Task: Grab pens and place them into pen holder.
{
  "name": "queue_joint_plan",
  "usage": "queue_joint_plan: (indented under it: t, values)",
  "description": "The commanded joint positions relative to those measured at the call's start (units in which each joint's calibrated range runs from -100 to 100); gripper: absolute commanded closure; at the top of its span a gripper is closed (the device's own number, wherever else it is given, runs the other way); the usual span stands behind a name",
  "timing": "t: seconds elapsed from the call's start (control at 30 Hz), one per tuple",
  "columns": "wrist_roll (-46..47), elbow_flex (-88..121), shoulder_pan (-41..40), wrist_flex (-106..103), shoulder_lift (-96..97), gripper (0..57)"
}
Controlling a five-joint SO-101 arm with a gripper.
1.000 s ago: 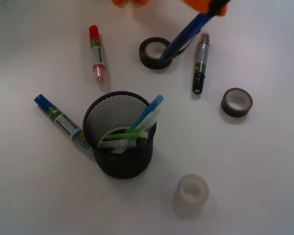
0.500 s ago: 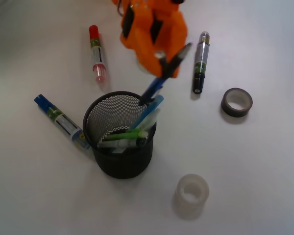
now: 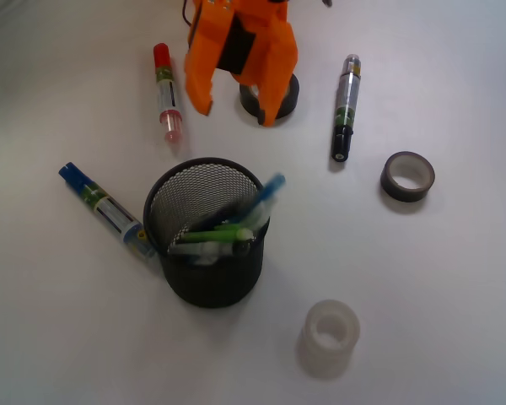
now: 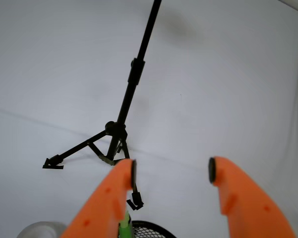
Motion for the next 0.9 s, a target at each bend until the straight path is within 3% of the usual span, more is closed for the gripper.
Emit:
queue_joint_plan:
  t: [0.0,0.23,0.37,0.63,0.87]
  values:
    - [1.17,-1.03,-0.22,-1.03,-3.87,38.1]
    - [9.33,-2.66,-0.59,10.60,-12.03,40.7]
    - [16.61,0.96,-2.46,29.15,-24.52,57.5]
    - [31.11,14.00,-5.23,71.76,-49.09,57.1]
    - [38.29,27.14,0.75,100.89,-66.43,56.9]
